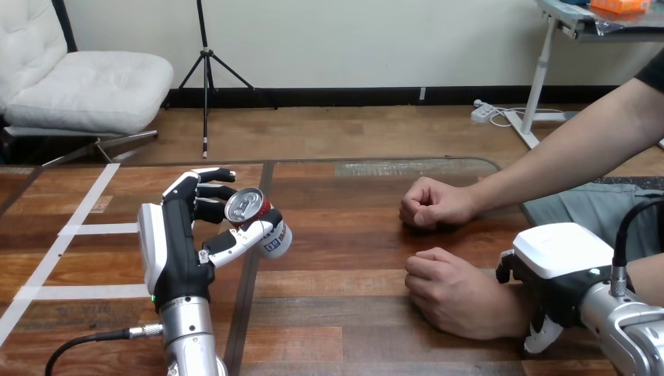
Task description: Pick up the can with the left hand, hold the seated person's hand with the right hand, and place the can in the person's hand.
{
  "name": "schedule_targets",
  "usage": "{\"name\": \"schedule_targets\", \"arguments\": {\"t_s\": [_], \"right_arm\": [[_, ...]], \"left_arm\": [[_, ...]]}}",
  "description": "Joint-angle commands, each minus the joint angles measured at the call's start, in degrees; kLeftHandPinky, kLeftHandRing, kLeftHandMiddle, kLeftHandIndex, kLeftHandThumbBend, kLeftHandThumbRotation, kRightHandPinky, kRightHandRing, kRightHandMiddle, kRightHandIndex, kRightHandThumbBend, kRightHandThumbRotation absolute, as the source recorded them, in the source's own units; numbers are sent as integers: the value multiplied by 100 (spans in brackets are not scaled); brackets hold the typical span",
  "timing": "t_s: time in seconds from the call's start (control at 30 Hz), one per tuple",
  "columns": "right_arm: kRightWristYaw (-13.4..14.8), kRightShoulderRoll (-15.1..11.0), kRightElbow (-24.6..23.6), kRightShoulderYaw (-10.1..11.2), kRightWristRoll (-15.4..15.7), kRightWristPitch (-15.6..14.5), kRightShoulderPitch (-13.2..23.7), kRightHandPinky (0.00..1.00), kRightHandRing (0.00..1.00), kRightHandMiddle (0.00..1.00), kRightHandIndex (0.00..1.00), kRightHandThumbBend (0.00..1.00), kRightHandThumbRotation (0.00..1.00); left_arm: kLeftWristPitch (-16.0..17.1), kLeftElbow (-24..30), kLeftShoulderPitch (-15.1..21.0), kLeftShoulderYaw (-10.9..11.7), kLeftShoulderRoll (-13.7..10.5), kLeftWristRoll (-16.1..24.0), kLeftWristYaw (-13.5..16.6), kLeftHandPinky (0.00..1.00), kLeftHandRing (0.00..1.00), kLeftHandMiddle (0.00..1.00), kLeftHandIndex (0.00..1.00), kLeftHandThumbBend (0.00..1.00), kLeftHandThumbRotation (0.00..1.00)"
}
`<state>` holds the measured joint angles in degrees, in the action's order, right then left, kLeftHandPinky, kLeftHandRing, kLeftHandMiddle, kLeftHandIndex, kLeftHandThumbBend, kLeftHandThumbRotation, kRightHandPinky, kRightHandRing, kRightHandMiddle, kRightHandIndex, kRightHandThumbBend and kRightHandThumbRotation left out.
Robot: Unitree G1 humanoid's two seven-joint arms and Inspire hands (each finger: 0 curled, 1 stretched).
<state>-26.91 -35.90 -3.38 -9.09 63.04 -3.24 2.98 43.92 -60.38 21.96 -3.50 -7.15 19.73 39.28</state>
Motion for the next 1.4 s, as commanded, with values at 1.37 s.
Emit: {"name": "schedule_targets", "arguments": {"t_s": [1.37], "right_arm": [[-270, -191, 415, -633, 245, -442, 554, 62, 71, 75, 72, 87, 3]], "left_arm": [[90, 409, 140, 46, -77, 85, 33, 46, 44, 47, 57, 72, 0]]}}
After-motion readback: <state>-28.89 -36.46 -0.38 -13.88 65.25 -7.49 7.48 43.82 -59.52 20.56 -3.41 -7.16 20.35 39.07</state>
